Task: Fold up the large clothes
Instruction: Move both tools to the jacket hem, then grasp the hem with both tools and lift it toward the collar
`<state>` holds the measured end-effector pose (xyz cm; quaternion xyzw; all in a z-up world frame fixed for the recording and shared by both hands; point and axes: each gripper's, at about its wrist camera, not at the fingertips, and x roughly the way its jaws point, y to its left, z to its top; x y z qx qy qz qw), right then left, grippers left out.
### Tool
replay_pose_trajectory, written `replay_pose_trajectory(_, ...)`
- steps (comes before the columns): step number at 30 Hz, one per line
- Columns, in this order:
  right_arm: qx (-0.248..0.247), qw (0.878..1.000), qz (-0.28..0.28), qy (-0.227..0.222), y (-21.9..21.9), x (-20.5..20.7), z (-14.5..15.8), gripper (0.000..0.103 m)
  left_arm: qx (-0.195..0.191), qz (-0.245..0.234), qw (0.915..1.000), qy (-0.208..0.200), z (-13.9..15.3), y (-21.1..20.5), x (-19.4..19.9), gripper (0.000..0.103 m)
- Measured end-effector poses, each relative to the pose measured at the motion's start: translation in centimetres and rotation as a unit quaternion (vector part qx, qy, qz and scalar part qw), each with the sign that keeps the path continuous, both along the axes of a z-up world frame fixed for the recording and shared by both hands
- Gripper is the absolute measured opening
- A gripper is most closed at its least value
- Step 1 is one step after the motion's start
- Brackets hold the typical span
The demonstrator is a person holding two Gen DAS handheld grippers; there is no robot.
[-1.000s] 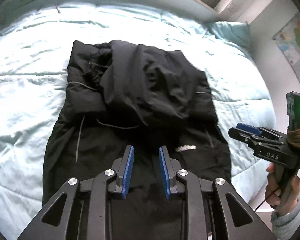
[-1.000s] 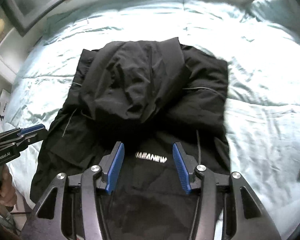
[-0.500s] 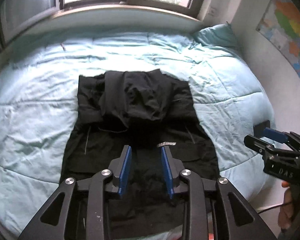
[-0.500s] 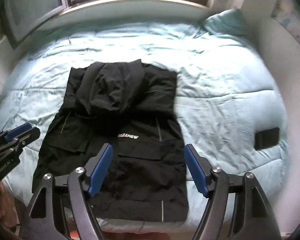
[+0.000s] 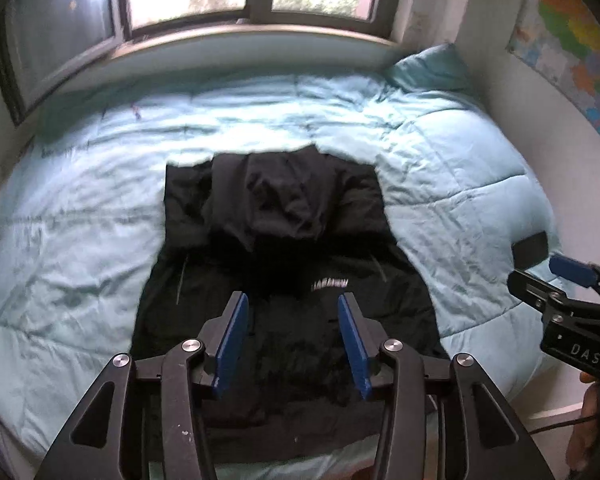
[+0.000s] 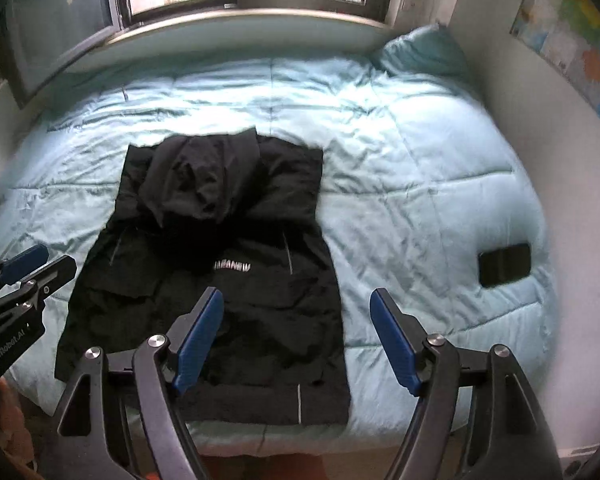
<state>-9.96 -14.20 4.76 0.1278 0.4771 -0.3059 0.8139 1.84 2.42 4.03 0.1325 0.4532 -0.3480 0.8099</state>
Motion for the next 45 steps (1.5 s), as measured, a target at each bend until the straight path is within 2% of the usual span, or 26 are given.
replay_pose_trajectory(3, 0.017, 1.000, -0.002, 0.014, -0.4, -0.3, -2.8, 0.077, -0.005, 0.020, 0.9985, 0.050, -2.9, 1.4, 1.1, 0.049)
replay_pose_trajectory(6, 0.035, 0.999, -0.003, 0.023, -0.6, -0.5, -5.5, 0.077, 0.010, 0.047, 0.9943, 0.095, -6.8, 3.2, 2.4, 0.052)
replay_pose_trajectory(9, 0.059, 0.997, -0.010, 0.038, -1.4, -0.7, -9.0, 0.077, 0.019, 0.085, 0.9865, 0.138, -10.4, 6.1, 3.9, 0.052)
replay_pose_trajectory(15, 0.092, 0.994, -0.024, 0.054, -3.3, -2.0, -14.7, 0.077, 0.069, 0.147, 0.9756, 0.148, -14.7, 12.4, 7.0, 0.052)
replay_pose_trajectory(20, 0.140, 0.988, -0.027, 0.061, -5.1, -3.9, -19.1, 0.077, 0.068, 0.170, 0.9695, 0.163, -17.6, 17.6, 9.1, 0.052)
replay_pose_trajectory(25, 0.179, 0.980, -0.017, 0.086, -5.6, -5.5, -22.9, 0.077, 0.051, 0.232, 0.9457, 0.222, -20.7, 23.5, 10.8, 0.052)
replay_pose_trajectory(26, 0.189, 0.978, -0.016, 0.088, -5.8, -5.8, -23.5, 0.077, 0.039, 0.242, 0.9390, 0.241, -21.2, 24.5, 11.0, 0.052)
replay_pose_trajectory(28, 0.215, 0.972, -0.020, 0.090, -6.2, -6.6, -24.8, 0.077, -0.021, 0.234, 0.9227, 0.305, -22.5, 26.1, 11.4, 0.052)
replay_pose_trajectory(30, 0.233, 0.968, -0.021, 0.087, -6.6, -7.2, -25.5, 0.077, -0.038, 0.227, 0.9174, 0.325, -23.3, 26.4, 11.3, 0.052)
replay_pose_trajectory(33, 0.238, 0.967, -0.016, 0.090, -7.1, -7.8, -26.1, 0.077, -0.011, 0.217, 0.9160, 0.337, -25.0, 25.9, 11.0, 0.052)
replay_pose_trajectory(36, 0.253, 0.963, -0.008, 0.090, -7.3, -8.2, -26.6, 0.077, -0.020, 0.198, 0.9100, 0.364, -26.3, 25.0, 10.3, 0.052)
replay_pose_trajectory(39, 0.254, 0.962, -0.007, 0.103, -7.3, -8.6, -27.6, 0.077, 0.005, 0.185, 0.9197, 0.346, -26.4, 24.1, 10.0, 0.052)
replay_pose_trajectory(45, 0.288, 0.951, -0.011, 0.107, -7.5, -9.5, -29.0, 0.077, 0.005, 0.189, 0.9208, 0.341, -26.5, 23.8, 9.9, 0.052)
